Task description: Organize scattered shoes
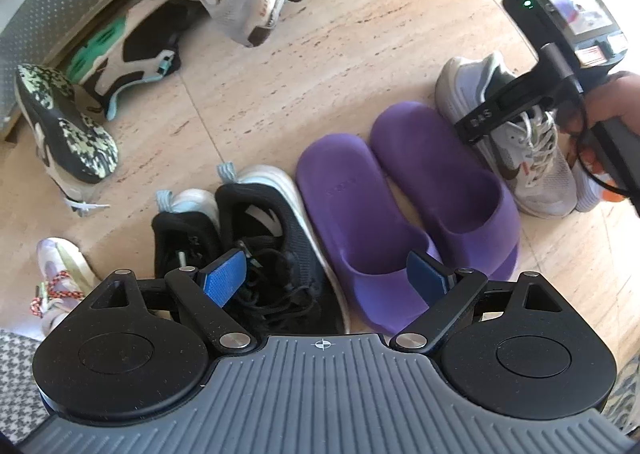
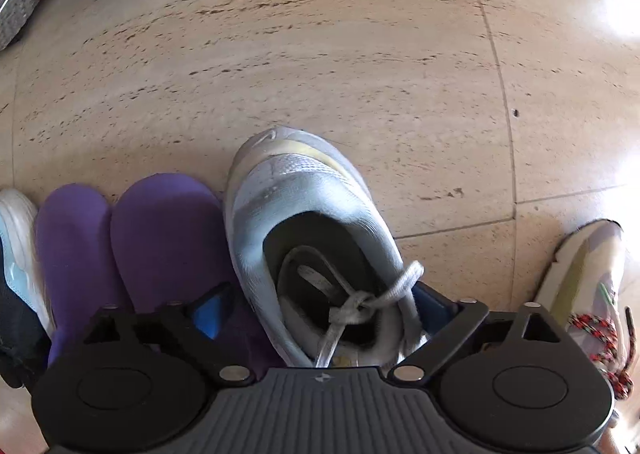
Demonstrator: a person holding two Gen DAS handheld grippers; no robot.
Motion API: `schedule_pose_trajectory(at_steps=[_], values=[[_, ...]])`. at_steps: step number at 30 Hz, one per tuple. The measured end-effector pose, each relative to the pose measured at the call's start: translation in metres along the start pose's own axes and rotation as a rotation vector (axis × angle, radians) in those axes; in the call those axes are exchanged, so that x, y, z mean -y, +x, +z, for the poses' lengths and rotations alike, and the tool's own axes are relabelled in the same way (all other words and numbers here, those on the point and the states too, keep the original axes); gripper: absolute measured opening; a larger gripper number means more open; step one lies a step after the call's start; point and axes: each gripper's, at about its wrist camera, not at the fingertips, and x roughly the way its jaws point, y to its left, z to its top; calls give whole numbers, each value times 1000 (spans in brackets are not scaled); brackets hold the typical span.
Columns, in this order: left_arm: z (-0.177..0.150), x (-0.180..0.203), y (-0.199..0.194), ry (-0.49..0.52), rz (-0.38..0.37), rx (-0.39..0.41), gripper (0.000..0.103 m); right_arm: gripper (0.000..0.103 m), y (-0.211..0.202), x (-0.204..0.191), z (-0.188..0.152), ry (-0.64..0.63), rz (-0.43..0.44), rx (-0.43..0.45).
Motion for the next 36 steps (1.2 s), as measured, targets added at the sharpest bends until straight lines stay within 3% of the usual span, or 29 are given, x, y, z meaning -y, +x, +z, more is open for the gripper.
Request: schedule_pose_trajectory(at_steps=[2, 5, 7, 10, 15, 16, 17, 21, 22, 25, 27, 32, 34, 36], values=[[2, -3, -3, -24, -17, 3, 92, 94, -15, 4, 5, 15, -4, 29], [4, -12, -7, -86, -31, 14, 93, 95, -56, 4, 18, 29, 9, 150], [6, -24, -12, -155, -38, 36, 93, 95, -81, -3, 26, 24, 53, 216], [10, -47, -19, -286, -87, 92, 93, 94, -105, -20, 30, -7, 103, 238], [20, -97, -2, -607, -238, 143, 93, 94, -162, -41, 15, -64, 139, 229], [23, -115, 11, -747, -295, 143, 93, 96, -177, -42, 17, -62, 173, 243], [26, -124, 22, -822, -343, 151, 93, 98, -190, -38, 15, -60, 197, 255], [36, -158, 64, -1103, -520, 192, 93, 101, -234, -16, 15, -26, 304, 393], [38, -163, 71, -1140, -535, 200, 93, 100, -237, -11, 17, -5, 316, 416], [57, -178, 96, -1218, -581, 229, 93, 100, -241, 16, 31, 169, 444, 374], [72, -181, 114, -1235, -640, 230, 93, 99, -240, 26, 35, 205, 510, 355], [90, -175, 150, -1306, -776, 193, 95, 100, -247, 39, 32, 239, 541, 352], [90, -172, 154, -1324, -802, 211, 82, 100, -247, 41, 31, 234, 541, 353], [90, -168, 146, -1295, -770, 240, 74, 100, -245, 42, 31, 236, 537, 345]])
